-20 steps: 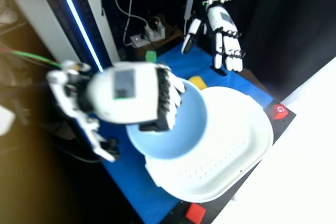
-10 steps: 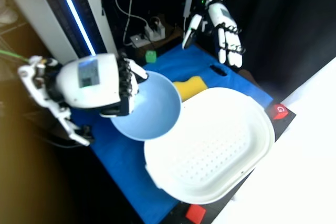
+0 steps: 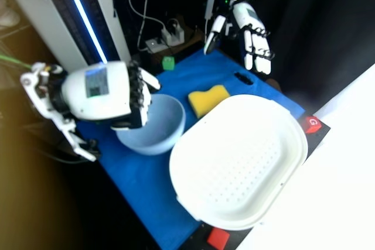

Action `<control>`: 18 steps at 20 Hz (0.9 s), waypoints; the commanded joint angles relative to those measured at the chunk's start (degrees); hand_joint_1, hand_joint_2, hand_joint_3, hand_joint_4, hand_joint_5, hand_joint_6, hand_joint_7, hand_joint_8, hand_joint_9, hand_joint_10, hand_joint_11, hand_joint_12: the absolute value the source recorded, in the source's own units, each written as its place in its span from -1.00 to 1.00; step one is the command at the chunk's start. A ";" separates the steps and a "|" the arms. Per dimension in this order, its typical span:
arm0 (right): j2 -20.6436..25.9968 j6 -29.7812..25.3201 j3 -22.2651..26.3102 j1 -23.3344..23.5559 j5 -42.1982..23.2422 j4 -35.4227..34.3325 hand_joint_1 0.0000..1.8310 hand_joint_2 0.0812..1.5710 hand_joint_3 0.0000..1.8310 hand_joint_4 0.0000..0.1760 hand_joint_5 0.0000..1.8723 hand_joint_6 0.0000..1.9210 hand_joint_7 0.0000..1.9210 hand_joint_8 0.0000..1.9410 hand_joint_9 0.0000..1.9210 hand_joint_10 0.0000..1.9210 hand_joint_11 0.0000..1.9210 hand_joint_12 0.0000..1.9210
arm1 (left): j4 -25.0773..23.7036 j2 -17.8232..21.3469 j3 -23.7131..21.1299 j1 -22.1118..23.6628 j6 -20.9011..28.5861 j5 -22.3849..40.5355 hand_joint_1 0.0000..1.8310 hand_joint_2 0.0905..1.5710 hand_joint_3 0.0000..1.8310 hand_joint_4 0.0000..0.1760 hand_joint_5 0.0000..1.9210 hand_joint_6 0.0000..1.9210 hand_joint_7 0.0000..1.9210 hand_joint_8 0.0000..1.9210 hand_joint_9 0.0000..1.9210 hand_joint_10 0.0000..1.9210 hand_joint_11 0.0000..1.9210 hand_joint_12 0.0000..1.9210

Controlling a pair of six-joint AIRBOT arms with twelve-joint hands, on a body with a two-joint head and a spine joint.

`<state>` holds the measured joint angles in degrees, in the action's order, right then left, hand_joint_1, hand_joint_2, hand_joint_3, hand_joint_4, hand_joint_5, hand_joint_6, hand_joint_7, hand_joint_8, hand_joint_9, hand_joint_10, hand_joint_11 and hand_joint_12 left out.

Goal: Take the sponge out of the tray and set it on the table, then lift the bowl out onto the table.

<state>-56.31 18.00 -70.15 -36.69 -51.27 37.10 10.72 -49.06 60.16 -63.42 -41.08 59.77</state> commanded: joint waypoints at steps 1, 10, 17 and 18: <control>-0.06 -0.16 0.21 0.17 -6.19 -2.95 0.05 0.71 -1.00 -0.50 -0.07 1.00 0.55 1.00 0.70 1.00 0.71 1.00 | 0.65 -0.07 -0.06 0.27 0.34 7.11 -0.22 0.08 -1.00 0.05 -0.77 -1.00 -0.86 -1.00 -0.86 -0.99 -0.88 -0.81; 0.71 -0.16 -0.51 -2.68 -9.88 -7.20 -0.70 0.76 -1.00 -1.00 -0.34 0.40 0.12 0.65 0.24 0.88 0.25 1.00 | 1.25 0.04 -0.57 -0.89 1.55 11.78 -0.19 0.08 -1.00 0.15 -0.79 -1.00 -0.87 -1.00 -0.94 -1.00 -1.00 -0.99; 2.25 -0.16 -0.29 -14.38 -19.17 -20.61 -0.79 0.56 -0.99 -0.93 -0.63 -1.00 -0.63 -1.00 -0.69 -1.00 -1.00 -0.30 | 2.40 1.06 -2.77 -3.53 2.92 20.98 -0.10 0.06 -1.00 -0.24 -0.78 -0.98 -0.89 -0.98 -0.96 -0.99 -1.00 -1.00; 2.27 -0.16 -0.25 -16.19 -21.23 -22.70 -0.79 0.56 -0.99 -0.93 -0.63 -1.00 -0.63 -1.00 -0.69 -1.00 -1.00 -0.30 | 3.05 1.06 -3.07 -4.18 3.06 22.54 -0.10 0.06 -1.00 -0.24 -0.78 -0.98 -0.89 -0.98 -0.96 -0.99 -1.00 -1.00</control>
<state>-53.95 18.11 -70.54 -54.63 -64.95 16.27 13.93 -48.31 56.86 -68.27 -38.59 74.06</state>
